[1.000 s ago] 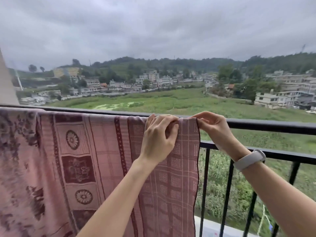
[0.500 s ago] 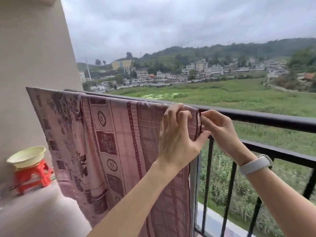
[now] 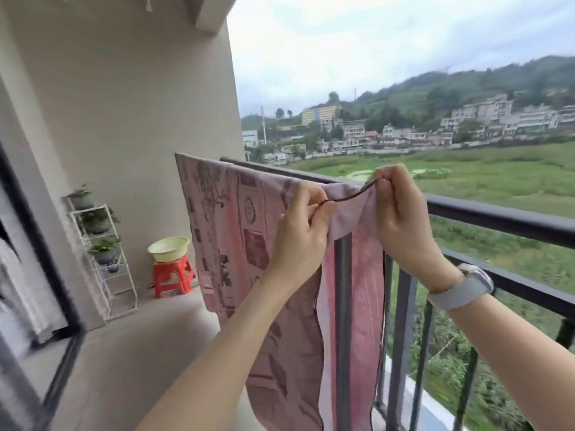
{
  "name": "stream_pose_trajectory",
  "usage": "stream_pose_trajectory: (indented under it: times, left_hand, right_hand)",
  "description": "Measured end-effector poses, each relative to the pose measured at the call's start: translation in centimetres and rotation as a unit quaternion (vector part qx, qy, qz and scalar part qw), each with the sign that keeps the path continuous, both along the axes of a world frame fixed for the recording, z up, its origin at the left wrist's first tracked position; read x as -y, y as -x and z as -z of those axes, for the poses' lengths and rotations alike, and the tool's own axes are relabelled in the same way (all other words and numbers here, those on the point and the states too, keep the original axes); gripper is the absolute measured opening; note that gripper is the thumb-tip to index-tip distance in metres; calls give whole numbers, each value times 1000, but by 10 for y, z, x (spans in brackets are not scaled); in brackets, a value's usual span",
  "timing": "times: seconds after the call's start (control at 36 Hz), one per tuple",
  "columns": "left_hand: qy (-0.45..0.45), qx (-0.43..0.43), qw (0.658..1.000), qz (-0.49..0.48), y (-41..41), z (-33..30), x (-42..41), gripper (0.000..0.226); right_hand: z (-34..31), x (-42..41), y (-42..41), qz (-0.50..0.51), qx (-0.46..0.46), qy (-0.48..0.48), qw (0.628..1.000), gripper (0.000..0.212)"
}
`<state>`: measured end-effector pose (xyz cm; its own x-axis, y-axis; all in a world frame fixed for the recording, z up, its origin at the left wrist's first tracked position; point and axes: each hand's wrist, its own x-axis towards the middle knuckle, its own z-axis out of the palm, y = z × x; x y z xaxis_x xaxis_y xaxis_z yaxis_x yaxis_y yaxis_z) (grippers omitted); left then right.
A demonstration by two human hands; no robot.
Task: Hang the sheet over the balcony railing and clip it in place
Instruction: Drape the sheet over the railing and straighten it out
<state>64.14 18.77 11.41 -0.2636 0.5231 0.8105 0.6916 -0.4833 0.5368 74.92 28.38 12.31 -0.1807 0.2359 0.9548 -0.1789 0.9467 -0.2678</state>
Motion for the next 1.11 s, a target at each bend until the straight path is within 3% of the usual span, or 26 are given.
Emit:
stream_pose_trajectory:
  times: [0.14, 0.36, 0.5, 0.69, 0.83, 0.94, 1.03, 1.11]
  left_hand:
    - [67, 43, 995, 53, -16, 22, 2, 19]
    - [74, 35, 988, 128, -30, 30, 3, 13]
    - [132, 64, 978, 146, -24, 54, 9, 16]
    - [203, 92, 958, 181, -36, 90, 11, 15]
    - [277, 78, 937, 199, -38, 109, 16, 16]
    - [229, 75, 961, 136, -27, 112, 21, 11]
    - [120, 115, 986, 30, -22, 117, 25, 5]
    - [77, 144, 983, -82, -16, 119, 22, 19]
  right_hand:
    - [34, -9, -24, -17, 23, 31, 999, 15]
    - [45, -6, -53, -111, 11, 98, 989, 18]
    - [78, -23, -71, -176, 196, 172, 949, 20]
    - [105, -30, -90, -247, 330, 242, 878, 18]
    - [114, -28, -103, -189, 427, 274, 841, 17]
    - [118, -17, -102, -111, 346, 295, 884, 14]
    - [116, -11, -99, -82, 275, 308, 907, 24]
    - [108, -10, -90, -63, 260, 306, 914, 42]
